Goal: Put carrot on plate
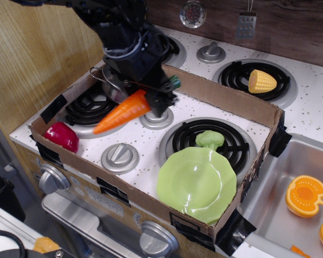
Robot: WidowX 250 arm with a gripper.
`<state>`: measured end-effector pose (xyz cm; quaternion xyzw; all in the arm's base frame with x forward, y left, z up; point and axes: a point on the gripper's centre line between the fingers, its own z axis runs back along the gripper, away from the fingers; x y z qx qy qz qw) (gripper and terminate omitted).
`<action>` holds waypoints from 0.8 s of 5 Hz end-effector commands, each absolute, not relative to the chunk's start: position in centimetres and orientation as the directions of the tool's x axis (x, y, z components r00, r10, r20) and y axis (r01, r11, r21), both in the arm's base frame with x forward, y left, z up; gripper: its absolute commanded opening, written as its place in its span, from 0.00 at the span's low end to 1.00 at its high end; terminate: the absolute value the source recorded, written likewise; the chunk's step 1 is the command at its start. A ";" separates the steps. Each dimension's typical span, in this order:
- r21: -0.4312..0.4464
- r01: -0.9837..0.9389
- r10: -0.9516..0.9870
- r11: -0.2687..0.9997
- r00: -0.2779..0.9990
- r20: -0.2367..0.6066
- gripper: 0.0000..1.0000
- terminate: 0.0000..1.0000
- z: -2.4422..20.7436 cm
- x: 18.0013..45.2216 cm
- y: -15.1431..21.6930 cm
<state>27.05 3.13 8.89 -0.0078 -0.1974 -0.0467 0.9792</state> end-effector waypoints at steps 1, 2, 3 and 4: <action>-0.073 0.009 0.027 0.997 0.878 0.478 0.00 0.00 9.3 28.1 0.0; -0.115 -0.007 0.062 0.993 0.876 0.478 0.00 0.00 7.5 27.8 -1.3; -0.163 -0.032 0.107 0.986 0.871 0.479 0.00 0.00 5.8 27.7 -3.1; -0.188 -0.069 0.153 0.980 0.865 0.477 0.00 0.00 4.8 27.2 -4.7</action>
